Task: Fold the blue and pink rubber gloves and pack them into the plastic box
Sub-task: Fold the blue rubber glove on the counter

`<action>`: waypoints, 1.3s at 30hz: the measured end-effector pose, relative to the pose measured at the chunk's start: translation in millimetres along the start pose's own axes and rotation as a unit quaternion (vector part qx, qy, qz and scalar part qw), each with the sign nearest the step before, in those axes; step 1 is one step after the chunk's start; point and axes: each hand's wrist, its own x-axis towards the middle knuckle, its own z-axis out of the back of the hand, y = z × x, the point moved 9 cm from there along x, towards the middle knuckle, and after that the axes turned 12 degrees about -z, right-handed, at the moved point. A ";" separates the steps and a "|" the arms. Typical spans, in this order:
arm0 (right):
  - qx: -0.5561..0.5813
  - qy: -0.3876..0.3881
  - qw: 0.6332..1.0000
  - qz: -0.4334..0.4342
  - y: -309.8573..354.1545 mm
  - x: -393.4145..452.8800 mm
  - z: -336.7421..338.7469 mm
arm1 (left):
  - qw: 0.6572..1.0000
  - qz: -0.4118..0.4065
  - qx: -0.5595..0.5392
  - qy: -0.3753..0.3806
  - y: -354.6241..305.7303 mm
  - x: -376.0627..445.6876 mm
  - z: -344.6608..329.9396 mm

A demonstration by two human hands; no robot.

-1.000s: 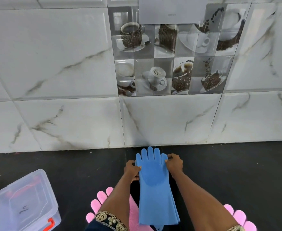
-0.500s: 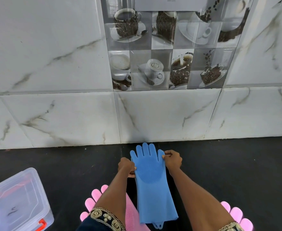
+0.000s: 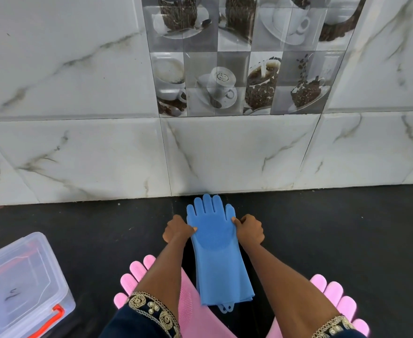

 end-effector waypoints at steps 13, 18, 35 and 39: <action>-0.164 -0.134 0.977 0.037 -38.2 -67.1 3.3 | 0.744 -0.530 0.407 -0.025 -66.2 -79.6 -43.1; -0.154 -0.128 0.980 0.014 -56.7 -82.3 3.8 | 0.792 -0.498 0.352 0.017 -61.2 -94.4 -42.6; 0.178 0.206 0.959 0.079 -52.5 -94.3 -13.2 | 0.883 -0.426 0.175 0.091 -23.8 -108.9 -31.1; 0.337 0.322 0.884 -0.011 -49.9 -94.2 -15.4 | 0.883 -0.422 0.168 0.116 -24.5 -102.7 -30.5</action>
